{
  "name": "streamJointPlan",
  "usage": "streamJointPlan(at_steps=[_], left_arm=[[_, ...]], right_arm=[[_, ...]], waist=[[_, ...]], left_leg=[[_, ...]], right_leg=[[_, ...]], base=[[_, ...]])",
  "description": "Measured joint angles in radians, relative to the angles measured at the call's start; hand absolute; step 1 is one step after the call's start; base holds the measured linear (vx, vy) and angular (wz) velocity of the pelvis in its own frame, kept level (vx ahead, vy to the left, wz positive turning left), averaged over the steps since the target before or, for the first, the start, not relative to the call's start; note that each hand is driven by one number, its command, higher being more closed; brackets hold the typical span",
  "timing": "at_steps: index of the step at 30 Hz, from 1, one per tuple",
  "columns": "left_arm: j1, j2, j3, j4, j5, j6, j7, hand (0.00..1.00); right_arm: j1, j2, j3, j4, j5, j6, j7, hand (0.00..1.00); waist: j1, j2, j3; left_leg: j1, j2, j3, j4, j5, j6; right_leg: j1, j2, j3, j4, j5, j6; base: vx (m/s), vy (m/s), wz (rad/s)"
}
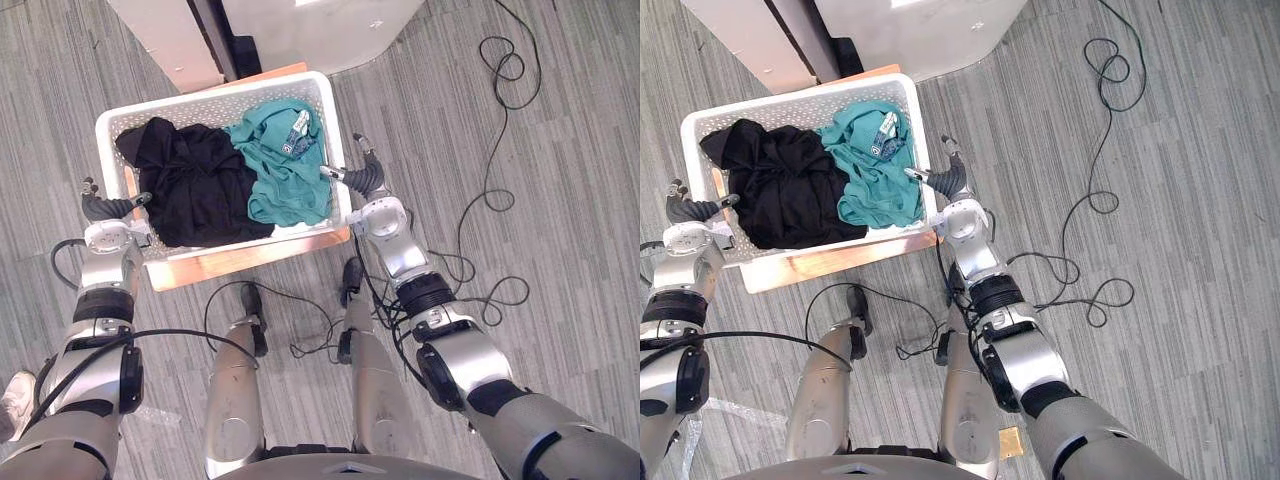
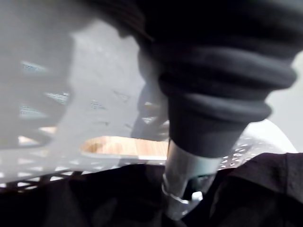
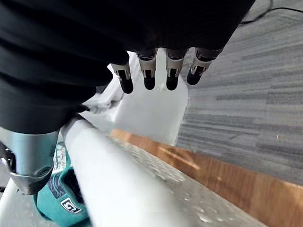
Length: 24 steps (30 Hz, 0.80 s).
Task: Pick up the laundry basket with both hands and put the clothes into the washing machine.
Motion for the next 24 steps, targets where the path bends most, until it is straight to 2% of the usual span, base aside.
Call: streamJointPlan(at_steps=[5,15,16,17,18,24], left_arm=[[-0.013,-0.004,-0.001,0.000,0.017,0.000,-0.002,0.00],[-0.031,-0.009,-0.010,0.003,0.018,0.001,-0.010,0.00],[-0.032,-0.009,-0.011,0.004,0.022,0.005,-0.014,0.00],[-0.032,-0.009,-0.012,0.004,0.030,0.009,-0.016,0.00],[-0.039,-0.009,-0.018,0.010,0.041,0.012,-0.016,1.00],[-0.071,-0.009,-0.048,0.041,0.082,0.030,-0.023,1.00]], right_arm=[[-0.025,0.007,0.054,0.018,-0.092,0.005,0.042,0.00],[-0.054,0.010,0.043,0.075,-0.101,0.027,0.053,0.00],[-0.062,0.014,0.040,0.088,-0.112,0.027,0.053,1.00],[-0.068,0.016,0.039,0.097,-0.124,0.027,0.053,1.00],[-0.076,0.018,0.035,0.103,-0.137,0.035,0.054,1.00],[-0.097,0.020,0.018,0.138,-0.176,0.038,0.055,1.00]], waist=[[0.000,0.000,0.000],[-0.001,-0.020,-0.011],[-0.004,-0.020,-0.012],[-0.008,-0.021,-0.012],[-0.011,-0.021,-0.012],[-0.012,-0.025,-0.015]], left_leg=[[-0.013,0.000,-0.008,0.014,-0.002,0.002],[-0.021,-0.005,-0.018,0.019,-0.001,0.006],[-0.021,-0.007,-0.020,0.018,0.001,0.007],[-0.021,-0.009,-0.021,0.016,0.002,0.008],[-0.021,-0.012,-0.023,0.012,0.006,0.008],[-0.022,-0.019,-0.022,0.010,0.011,0.012]], right_leg=[[-0.001,0.000,-0.003,0.000,-0.007,0.009],[-0.004,-0.006,-0.008,0.008,-0.011,0.021],[-0.004,-0.008,-0.011,0.010,-0.012,0.022],[-0.004,-0.010,-0.013,0.011,-0.012,0.022],[-0.004,-0.013,-0.017,0.012,-0.013,0.023],[-0.007,-0.021,-0.019,0.018,-0.019,0.028]], base=[[-0.01,-0.039,0.04],[-0.01,-0.035,0.03],[0.00,-0.039,0.07],[0.00,-0.033,0.09],[0.00,-0.027,0.08],[-0.01,-0.034,0.03]])
